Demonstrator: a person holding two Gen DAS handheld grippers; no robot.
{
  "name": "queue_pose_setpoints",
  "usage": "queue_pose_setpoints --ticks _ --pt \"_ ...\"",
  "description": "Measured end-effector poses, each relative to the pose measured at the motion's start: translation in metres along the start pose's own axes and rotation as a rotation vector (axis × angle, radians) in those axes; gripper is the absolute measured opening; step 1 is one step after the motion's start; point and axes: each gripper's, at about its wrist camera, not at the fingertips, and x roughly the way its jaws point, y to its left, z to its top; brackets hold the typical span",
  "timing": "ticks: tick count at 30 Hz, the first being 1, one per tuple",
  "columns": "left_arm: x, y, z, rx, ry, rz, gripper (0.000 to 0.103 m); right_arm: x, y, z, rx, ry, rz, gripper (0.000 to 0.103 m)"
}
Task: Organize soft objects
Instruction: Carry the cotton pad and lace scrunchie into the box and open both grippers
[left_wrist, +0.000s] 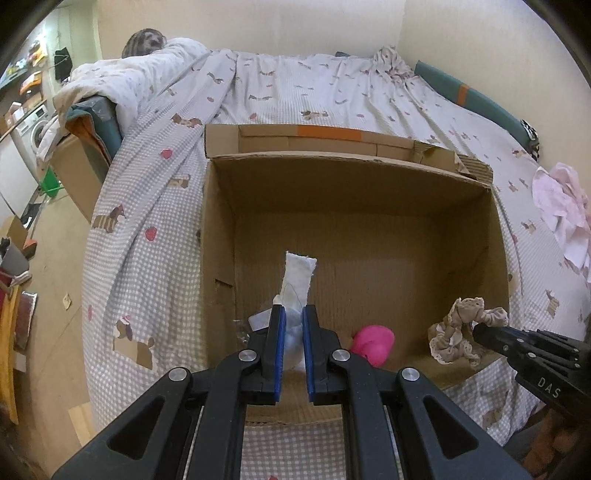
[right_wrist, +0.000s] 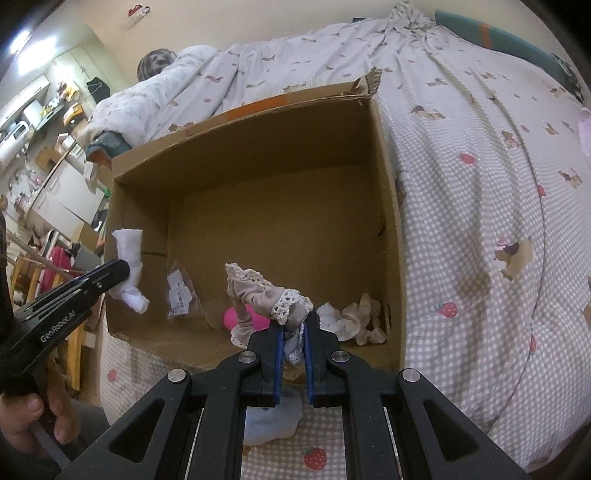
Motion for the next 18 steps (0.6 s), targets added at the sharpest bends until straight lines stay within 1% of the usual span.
queue_pose_setpoints --ticks 4,8,14,18 --pt "0.001 -0.001 -0.001 -0.004 0.002 -0.008 0.009 0.001 0.001 -0.002 -0.005 0.008 -0.009 0.011" --pt "0.004 -0.002 -0.003 -0.002 0.014 -0.001 0.009 0.003 -0.001 -0.003 0.0 0.017 -0.037 0.011" --pt "0.011 0.001 -0.004 -0.024 0.044 -0.011 0.009 0.003 0.0 -0.004 -0.001 0.019 -0.033 0.011" --pt "0.012 0.0 -0.005 -0.023 0.055 -0.021 0.013 0.004 0.0 -0.003 0.002 0.021 -0.025 0.011"
